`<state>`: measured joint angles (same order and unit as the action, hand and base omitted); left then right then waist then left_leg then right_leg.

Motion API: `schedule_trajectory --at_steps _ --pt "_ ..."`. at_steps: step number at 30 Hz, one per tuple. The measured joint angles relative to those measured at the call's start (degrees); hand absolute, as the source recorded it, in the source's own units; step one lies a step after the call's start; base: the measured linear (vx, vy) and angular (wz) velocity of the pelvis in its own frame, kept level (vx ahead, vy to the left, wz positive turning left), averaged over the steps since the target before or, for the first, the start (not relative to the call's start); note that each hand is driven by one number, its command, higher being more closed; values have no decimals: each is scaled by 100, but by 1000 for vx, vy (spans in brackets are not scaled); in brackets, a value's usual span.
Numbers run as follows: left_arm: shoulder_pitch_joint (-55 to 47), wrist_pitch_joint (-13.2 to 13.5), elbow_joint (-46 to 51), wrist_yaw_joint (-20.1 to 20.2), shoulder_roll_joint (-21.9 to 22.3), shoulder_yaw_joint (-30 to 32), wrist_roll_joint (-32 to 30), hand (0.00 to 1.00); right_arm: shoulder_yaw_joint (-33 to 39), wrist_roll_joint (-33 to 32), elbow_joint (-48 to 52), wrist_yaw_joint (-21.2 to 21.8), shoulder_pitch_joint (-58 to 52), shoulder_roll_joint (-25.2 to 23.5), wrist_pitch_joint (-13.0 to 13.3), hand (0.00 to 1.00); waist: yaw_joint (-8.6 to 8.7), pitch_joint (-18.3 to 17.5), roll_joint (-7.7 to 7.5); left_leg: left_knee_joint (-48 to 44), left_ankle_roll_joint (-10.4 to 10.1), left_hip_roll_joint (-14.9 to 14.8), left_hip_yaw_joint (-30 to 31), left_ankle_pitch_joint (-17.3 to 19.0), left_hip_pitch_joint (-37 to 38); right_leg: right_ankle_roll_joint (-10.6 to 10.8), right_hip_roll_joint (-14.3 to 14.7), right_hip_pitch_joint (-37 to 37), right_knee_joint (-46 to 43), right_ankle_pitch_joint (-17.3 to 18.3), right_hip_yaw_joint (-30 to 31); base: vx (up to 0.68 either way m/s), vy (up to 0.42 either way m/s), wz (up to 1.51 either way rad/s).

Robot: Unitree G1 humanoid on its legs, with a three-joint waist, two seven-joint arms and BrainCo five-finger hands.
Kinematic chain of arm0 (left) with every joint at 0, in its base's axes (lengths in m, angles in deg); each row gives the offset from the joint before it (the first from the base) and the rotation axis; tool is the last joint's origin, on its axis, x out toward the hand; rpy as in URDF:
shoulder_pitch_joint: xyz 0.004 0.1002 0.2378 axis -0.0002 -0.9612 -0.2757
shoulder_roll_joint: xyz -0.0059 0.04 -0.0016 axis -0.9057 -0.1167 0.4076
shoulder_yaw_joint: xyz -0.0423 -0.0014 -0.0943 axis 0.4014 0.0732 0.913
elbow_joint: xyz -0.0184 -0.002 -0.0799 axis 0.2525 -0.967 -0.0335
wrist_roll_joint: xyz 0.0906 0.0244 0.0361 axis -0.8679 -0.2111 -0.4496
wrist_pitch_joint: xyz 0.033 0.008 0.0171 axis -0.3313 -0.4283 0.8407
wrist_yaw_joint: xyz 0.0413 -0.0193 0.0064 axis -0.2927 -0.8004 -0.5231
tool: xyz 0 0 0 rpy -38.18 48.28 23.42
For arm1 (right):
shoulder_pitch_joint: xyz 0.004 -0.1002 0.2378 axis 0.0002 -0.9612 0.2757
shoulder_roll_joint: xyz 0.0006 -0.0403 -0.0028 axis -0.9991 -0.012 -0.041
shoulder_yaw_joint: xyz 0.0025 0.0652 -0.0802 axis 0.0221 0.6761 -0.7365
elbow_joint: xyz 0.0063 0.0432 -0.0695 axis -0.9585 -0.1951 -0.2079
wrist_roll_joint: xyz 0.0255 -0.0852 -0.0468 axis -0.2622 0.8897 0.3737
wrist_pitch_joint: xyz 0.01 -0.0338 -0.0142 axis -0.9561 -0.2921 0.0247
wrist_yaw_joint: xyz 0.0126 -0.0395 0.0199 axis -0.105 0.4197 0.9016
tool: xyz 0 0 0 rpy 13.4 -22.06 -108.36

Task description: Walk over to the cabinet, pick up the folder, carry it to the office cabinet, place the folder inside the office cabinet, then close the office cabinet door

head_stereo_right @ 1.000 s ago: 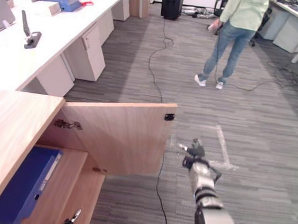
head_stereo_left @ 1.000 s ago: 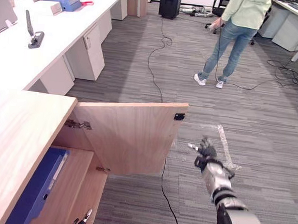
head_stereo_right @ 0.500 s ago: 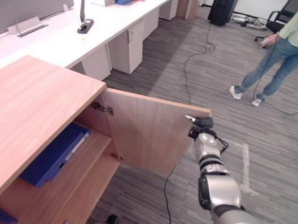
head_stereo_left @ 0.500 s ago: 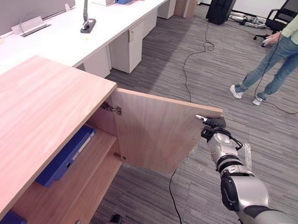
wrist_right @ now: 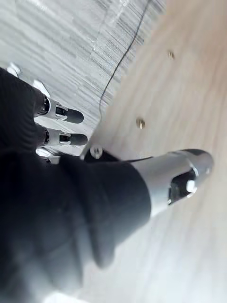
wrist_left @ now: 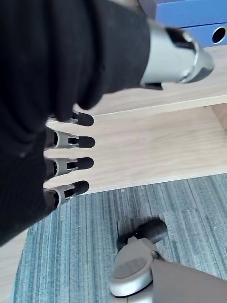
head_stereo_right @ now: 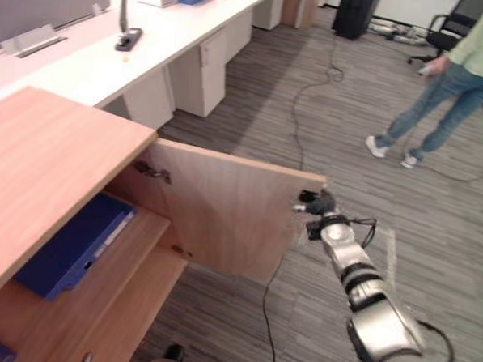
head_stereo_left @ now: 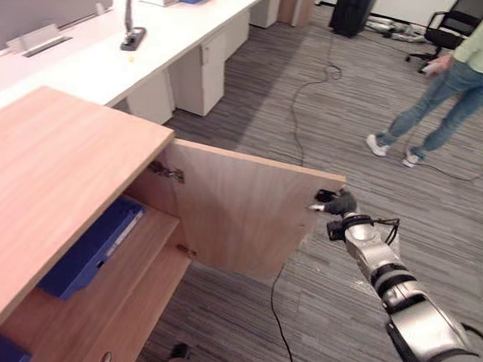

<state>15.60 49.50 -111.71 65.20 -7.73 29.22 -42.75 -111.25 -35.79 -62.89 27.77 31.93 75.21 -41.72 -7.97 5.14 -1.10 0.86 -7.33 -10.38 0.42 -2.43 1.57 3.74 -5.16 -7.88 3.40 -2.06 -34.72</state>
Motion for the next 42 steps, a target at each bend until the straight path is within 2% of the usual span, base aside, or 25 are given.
schedule_trajectory --at_steps 2,4,5,7,10,12,13,17,19,21,23,24,25,26,27,28,29,31,34,35,37,39,40,41,42 --pt "74 -8 -59 8 -8 188 -3 0 -630 1 660 407 -137 301 -21 0 93 -9 4 -101 -13 -166 -82 0 20 -110 165 0 9 71 126 4 -112 -43" --pt "252 -11 -198 10 -51 370 18 0 -1312 66 1515 1180 -302 534 -27 0 118 -51 25 -290 -37 -369 -222 -18 34 -271 335 -8 1 174 292 35 -132 -40" --pt "296 -10 -223 11 -56 437 20 0 -1497 162 1722 1400 -338 554 -26 0 121 -75 32 -337 -48 -422 -267 -26 35 -311 385 -8 -5 202 328 54 -132 -30" --pt "549 -20 -330 8 -106 688 30 0 -2289 609 2677 2187 -491 400 14 0 125 -164 67 -544 -133 -617 -362 -113 17 -489 569 -70 -21 326 379 54 -114 -14" --pt "721 -84 -425 8 -235 968 19 0 -2703 1024 3053 2746 -498 75 122 0 95 -212 44 -705 -146 -709 -429 -230 -30 -607 658 -120 -35 413 382 34 -85 0" --pt "780 -139 -497 2 -493 1411 18 0 -3016 1158 3340 3072 -508 -185 288 0 7 -282 -11 -881 -98 -800 -465 -310 -51 -705 729 -149 -115 525 384 31 -61 -1" --pt "775 -150 -527 -6 -576 1554 18 0 -3043 1160 3364 3125 -508 -218 318 0 -21 -296 -31 -928 -89 -813 -467 -318 -55 -719 731 -150 -164 584 384 23 -45 -3" --pt "717 -217 -869 -53 -1226 2556 25 0 -3420 1681 3309 3358 -504 -252 334 0 -271 -380 -287 -1328 -60 -847 -441 -468 -267 -762 702 -217 -456 862 226 -5 -18 21" --pt "686 -228 -936 -68 -1348 2856 37 0 -3571 1916 3254 3383 -505 -291 334 0 -337 -368 -390 -1500 21 -841 -552 -527 -452 -746 676 -236 -523 941 1 -30 -18 60" --pt "651 -231 -938 -84 -1368 3167 44 0 -3637 2306 3124 3393 -541 -411 337 0 -491 -319 -530 -1486 156 -834 -956 -625 -566 -711 630 -256 -576 1072 -378 -60 -12 101" --pt "539 -242 -981 -110 -1359 3202 152 0 -3629 2614 2713 3393 -585 -710 340 0 -598 -252 -670 -2019 599 -779 -1240 -197 -877 -650 545 -251 -583 1190 -829 -66 6 108" --pt "443 -246 -996 -124 -1341 3232 189 0 -3615 2842 2434 3384 -609 -922 345 0 -705 -210 -746 -2524 814 -669 -1388 209 -1086 -698 486 -217 -580 1219 -1043 -6 10 78" --pt "405 -247 -998 -130 -1323 3244 201 0 -3591 2975 2292 3383 -636 -1014 345 0 -739 -195 -768 -2729 870 -616 -1458 369 -1170 -707 465 -193 -579 1212 -1144 57 62 113" --pt "331 -244 -1021 -137 -1306 3233 250 0 -3523 3306 1842 3305 -729 -1279 372 0 -815 -178 -804 -3021 1046 -484 -1785 743 -1253 -757 406 -148 -577 1184 -1556 50 52 109" --pt "294 -241 -1041 -140 -1298 3223 259 0 -3503 3434 1608 3262 -766 -1397 382 0 -832 -170 -818 -3036 1093 -437 -1949 878 -1247 -757 375 -130 -580 1183 -1714 95 90 136" --pt "304 -233 -1042 -141 -1244 3187 268 0 -3368 3651 1217 3202 -875 -1565 411 0 -863 -172 -827 -3009 1161 -392 -2191 1019 -1239 -750 323 -107 -599 1178 -1988 116 100 143" --pt "314 -225 -1038 -139 -1106 3117 268 0 -2989 3968 633 3053 -1091 -1818 412 0 -869 -177 -832 -2795 1131 -377 -2541 1059 -1180 -726 230 -109 -716 1167 -2353 152 140 148" --pt "268 -231 -1048 -143 -827 2999 254 0 -2281 4422 -204 2776 -1360 -2167 392 0 -885 -85 -724 -2345 1046 -195 -2991 997 -1079 -588 -1 -101 -1109 1232 -2750 181 238 156" --pt "155 -236 -1040 -162 -474 2544 118 0 -517 4725 -1622 2064 -1874 -2857 247 0 -859 -76 -711 -1703 968 379 -2676 831 -1035 -516 -283 -239 -1316 1275 -3420 181 255 155" --pt "141 -236 -1039 -158 -417 2480 82 0 -201 4723 -1785 1951 -1931 -2941 213 0 -835 -74 -707 -1592 969 483 -2550 784 -1028 -514 -300 -265 -1346 1274 -3536 127 174 123" --pt "136 -244 -1036 -141 -250 2238 -96 0 991 4619 -2149 1549 -2185 -3148 116 0 -729 -47 -662 -1173 1008 786 -2205 600 -905 -496 -412 -386 -1375 1257 -3789 101 145 98" --pt "152 -261 -975 -56 43 2028 -252 0 2766 3965 -2443 1072 -2486 -3274 -28 0 -669 -12 -483 -511 1046 1117 -1879 315 -568 -407 -563 -588 -1478 1171 -3895 111 147 81" --pt "153 -271 -916 -29 133 1984 -321 0 3135 3700 -2460 928 -2571 -3278 -51 0 -623 -13 -427 -405 1050 1183 -1759 267 -517 -384 -612 -628 -1551 1157 -3918 146 156 99" --pt "145 -293 -877 19 251 1659 -511 0 3741 3296 -2519 700 -2710 -3239 -108 0 -529 -12 -284 -261 1084 1301 -1470 191 -454 -375 -834 -705 -1927 1151 -4023 126 127 122" --pt "131 -335 -873 60 322 1026 -716 0 4239 3111 -2557 543 -2918 -3096 -172 0 -427 -32 -81 -132 1139 1417 -1130 130 -374 -375 -1216 -775 -2689 1152 -4066 135 124 137"
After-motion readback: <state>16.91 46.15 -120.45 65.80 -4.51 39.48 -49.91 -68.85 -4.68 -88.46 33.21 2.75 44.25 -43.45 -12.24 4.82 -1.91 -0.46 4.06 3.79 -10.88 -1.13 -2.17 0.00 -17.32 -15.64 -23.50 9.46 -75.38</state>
